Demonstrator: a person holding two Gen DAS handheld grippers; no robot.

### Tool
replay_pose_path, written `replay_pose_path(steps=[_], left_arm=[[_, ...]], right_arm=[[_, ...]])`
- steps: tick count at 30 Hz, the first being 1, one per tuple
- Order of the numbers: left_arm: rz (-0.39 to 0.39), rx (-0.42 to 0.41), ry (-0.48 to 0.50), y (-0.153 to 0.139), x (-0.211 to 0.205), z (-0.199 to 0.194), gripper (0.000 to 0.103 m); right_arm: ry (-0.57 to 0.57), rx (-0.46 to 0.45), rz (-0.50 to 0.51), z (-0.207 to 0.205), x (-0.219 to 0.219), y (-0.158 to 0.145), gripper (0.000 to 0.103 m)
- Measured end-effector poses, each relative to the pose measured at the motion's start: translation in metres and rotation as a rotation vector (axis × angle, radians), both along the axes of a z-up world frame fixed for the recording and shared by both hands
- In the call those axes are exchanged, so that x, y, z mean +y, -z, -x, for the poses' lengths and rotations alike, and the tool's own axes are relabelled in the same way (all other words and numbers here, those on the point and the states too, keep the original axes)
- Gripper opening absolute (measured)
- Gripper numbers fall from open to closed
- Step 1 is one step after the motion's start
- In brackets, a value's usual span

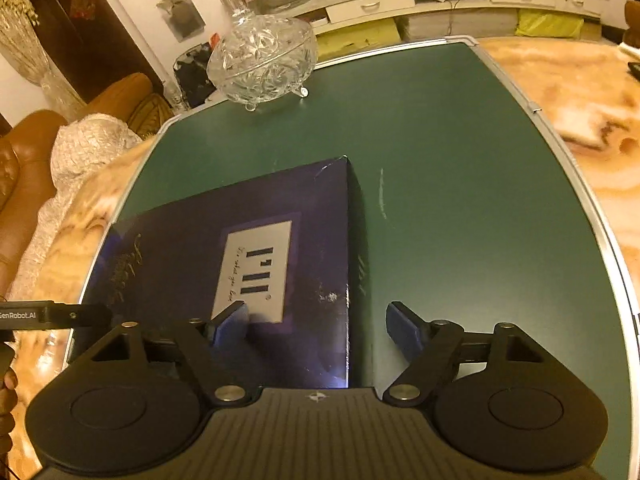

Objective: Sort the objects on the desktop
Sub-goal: 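Move both grippers to the dark blue box and close on its sides, then lift the dark blue box with both grippers and carry it along the mat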

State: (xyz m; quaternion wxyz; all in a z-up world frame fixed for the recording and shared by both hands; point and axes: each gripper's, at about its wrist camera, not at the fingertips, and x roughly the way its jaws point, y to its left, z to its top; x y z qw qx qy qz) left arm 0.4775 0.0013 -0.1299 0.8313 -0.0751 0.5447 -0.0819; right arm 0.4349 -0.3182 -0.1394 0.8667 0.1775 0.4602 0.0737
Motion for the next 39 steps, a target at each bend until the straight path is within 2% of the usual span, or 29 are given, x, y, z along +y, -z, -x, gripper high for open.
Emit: replay_pose_path(steps=[3, 5, 8, 15, 20, 30, 39], left_arm=[[0.047, 0.011, 0.003, 0.007, 0.002, -0.004, 0.086], [0.078, 0.028, 0.028, 0.012, 0.0, -0.006, 0.093], [0.065, 0.024, 0.047, 0.012, -0.007, -0.007, 0.095], [0.067, 0.035, 0.068, 0.008, -0.004, 0.001, 0.094], [0.062, 0.016, 0.063, -0.011, 0.0, 0.018, 0.094], [0.045, -0.028, 0.084, -0.067, -0.001, 0.079, 0.094], [0.035, -0.042, 0.101, -0.103, -0.002, 0.175, 0.094]], right_arm=[[-0.002, 0.004, -0.034, -0.002, 0.0, 0.004, 0.073], [-0.003, -0.002, -0.038, -0.001, 0.0, 0.005, 0.074], [0.007, -0.004, -0.058, -0.001, -0.002, 0.007, 0.075], [-0.009, 0.016, -0.03, 0.005, 0.008, -0.001, 0.075], [-0.004, 0.009, -0.018, 0.021, 0.017, -0.019, 0.075], [0.002, -0.02, 0.003, 0.08, 0.025, -0.072, 0.075], [0.032, -0.022, 0.022, 0.176, 0.03, -0.112, 0.075]])
